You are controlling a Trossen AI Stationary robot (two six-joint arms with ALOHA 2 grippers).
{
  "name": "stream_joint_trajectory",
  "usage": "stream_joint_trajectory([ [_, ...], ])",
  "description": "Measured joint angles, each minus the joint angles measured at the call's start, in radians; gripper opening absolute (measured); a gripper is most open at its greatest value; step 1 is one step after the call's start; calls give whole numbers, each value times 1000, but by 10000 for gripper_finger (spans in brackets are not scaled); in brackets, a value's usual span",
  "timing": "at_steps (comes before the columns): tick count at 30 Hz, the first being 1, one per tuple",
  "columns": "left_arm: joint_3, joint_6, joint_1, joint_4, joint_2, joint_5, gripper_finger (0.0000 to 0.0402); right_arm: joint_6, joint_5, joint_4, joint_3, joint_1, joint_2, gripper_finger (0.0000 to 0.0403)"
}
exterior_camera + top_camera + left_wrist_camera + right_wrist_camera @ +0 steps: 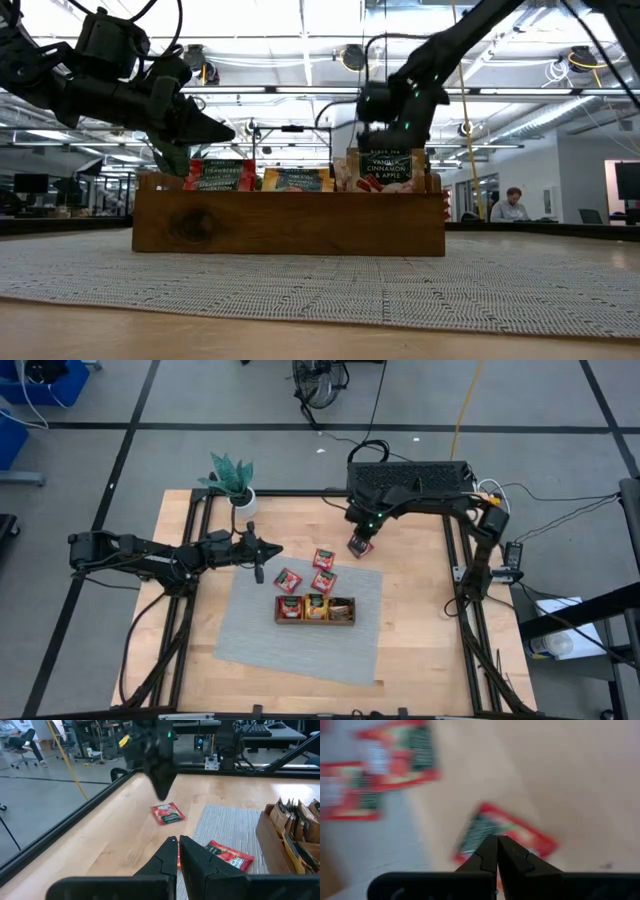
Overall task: Pick & Place Tea
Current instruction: Put the red tea bag into the left compartment of the wood organizer
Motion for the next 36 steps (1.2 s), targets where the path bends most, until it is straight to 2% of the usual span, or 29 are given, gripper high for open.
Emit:
stream_joint_trajectory([
  [2,0,0,0,-1,0,0,26,-4,-50,-45,0,1,-39,0],
  [6,0,0,0,-11,0,0,26,-58,-4,-150,-9,24,-90,0],
  [8,0,0,0,-15,0,-1,26,-76,-18,-152,-35,36,-88,0],
  [14,0,0,0,-9,0,-1,26,-100,-35,22,-120,80,-47,0],
  [24,0,5,0,3,0,-2,26,-103,-15,215,-126,100,51,0],
  [30,0,21,0,5,0,-3,26,-99,191,361,-124,98,76,0],
  [36,0,22,0,5,0,-6,26,-110,491,466,-125,94,75,0],
])
